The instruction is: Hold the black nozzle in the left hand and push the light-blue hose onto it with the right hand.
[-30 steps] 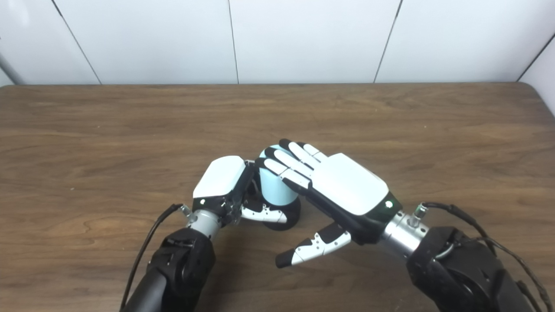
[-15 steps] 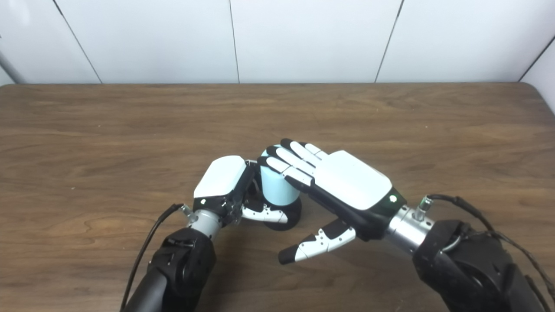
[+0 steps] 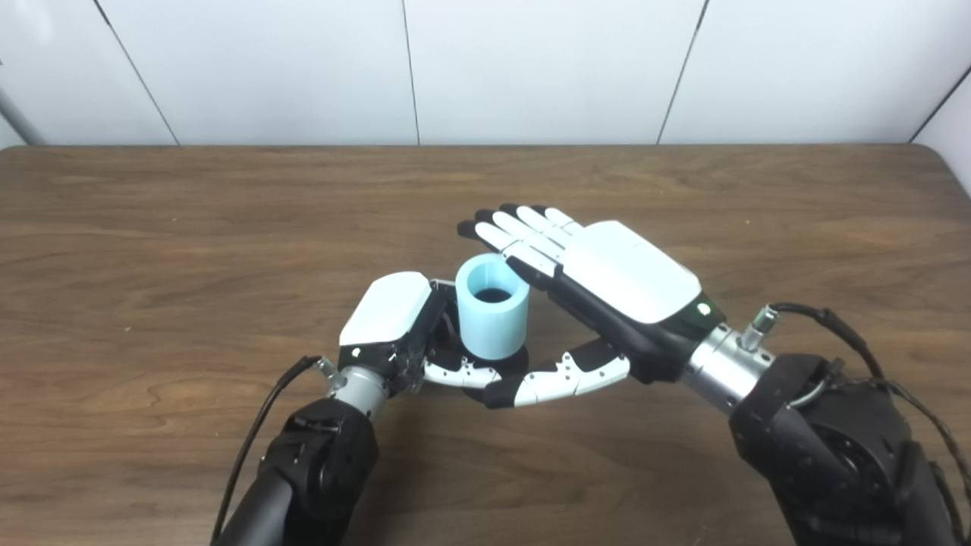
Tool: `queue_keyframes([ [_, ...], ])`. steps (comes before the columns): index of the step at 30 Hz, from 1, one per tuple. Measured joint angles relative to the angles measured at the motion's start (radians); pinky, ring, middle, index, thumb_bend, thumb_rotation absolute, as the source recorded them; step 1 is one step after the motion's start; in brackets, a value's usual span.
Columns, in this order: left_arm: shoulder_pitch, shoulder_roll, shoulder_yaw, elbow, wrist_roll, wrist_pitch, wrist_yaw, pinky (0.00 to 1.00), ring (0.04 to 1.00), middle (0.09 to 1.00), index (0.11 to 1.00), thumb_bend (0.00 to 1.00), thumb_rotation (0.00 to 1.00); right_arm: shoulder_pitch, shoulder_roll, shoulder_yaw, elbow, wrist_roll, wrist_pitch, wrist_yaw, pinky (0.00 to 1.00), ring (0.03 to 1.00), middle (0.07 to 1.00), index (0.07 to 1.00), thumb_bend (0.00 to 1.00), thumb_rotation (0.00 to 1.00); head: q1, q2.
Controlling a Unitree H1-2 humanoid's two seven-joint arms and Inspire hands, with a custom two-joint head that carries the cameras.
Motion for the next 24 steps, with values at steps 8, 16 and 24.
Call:
queue_keyframes([
  [8,0.000,0.000,0.001,0.000,0.000,-0.001,0.000,0.48,0.496,0.531,0.464,0.50,0.00,0.005,-0.001,0.000,0.000,-0.006,0.000,0.019,1.00,1.000,0.977,0.961,0.63,0.91,-0.002,0.002],
  [16,0.000,0.000,0.000,0.000,0.001,0.000,0.000,0.48,0.495,0.532,0.464,0.50,0.00,0.029,-0.001,0.023,0.000,-0.018,-0.002,0.038,1.00,1.000,0.977,0.962,0.62,0.93,0.000,0.005],
  [24,0.001,0.000,0.000,0.000,0.002,0.000,-0.002,0.49,0.511,0.532,0.458,0.50,0.00,0.062,-0.001,0.077,0.000,-0.097,-0.045,0.041,1.00,0.991,0.955,0.920,0.66,0.83,0.003,0.008],
])
